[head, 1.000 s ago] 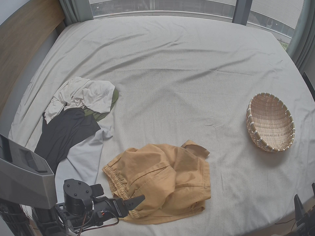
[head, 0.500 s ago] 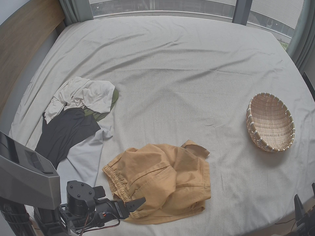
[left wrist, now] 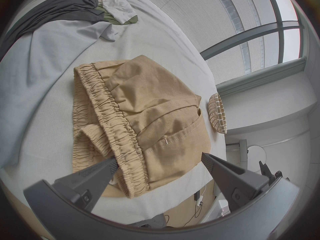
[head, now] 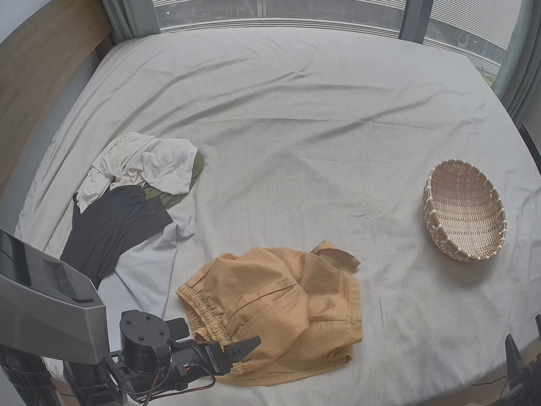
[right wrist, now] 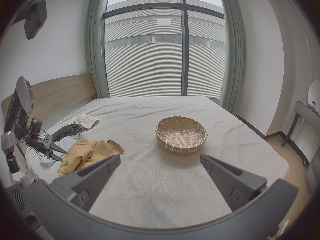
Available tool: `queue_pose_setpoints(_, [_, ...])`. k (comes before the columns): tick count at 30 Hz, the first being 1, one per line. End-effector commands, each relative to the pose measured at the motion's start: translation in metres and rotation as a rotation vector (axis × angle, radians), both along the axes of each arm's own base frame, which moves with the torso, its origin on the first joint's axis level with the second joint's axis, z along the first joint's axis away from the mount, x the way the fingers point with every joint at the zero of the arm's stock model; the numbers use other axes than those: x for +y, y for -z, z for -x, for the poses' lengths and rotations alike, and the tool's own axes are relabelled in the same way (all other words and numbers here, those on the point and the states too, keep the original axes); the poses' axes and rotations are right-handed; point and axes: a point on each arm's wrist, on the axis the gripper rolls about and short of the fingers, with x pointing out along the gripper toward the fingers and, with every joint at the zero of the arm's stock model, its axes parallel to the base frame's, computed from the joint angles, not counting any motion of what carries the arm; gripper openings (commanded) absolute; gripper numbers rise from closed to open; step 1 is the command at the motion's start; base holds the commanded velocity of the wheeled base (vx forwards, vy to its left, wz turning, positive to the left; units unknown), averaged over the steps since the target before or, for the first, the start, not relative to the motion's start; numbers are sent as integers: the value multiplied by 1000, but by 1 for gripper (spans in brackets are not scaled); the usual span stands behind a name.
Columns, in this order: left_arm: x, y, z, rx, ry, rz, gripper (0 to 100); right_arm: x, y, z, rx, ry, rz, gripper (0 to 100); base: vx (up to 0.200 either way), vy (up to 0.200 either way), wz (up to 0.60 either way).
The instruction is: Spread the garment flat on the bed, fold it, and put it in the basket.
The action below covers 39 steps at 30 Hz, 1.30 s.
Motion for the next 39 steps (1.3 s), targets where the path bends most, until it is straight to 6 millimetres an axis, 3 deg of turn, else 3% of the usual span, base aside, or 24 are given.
queue_pose_setpoints(1, [-3,-3,-6,-26,-12,19,100,0,5,0,3,0,0,100,0,0,0])
queue_pose_setpoints(8, [2,-17,-19,-87,-60,73,100,0,5,0,1,0,0,100,0,0,0])
queue_pose_setpoints(19, [-8,-32,-36,-160,-77,149,100,0,5,0,1,1,0,100,0,0,0])
queue_pose_setpoints(25, [4,-43,-50,-208,-143,184,100,0,5,0,1,0,0,100,0,0,0])
queue_pose_setpoints(26, [13,-49,-55,-224,-173,193,100,0,5,0,3,0,0,100,0,0,0])
queue_pose_setpoints(30, [18,-50,-57,-227,-184,195,100,0,5,0,1,1,0,100,0,0,0])
queue_pose_setpoints(39, [7,-38,-46,-175,-126,166,100,0,5,0,1,1,0,100,0,0,0])
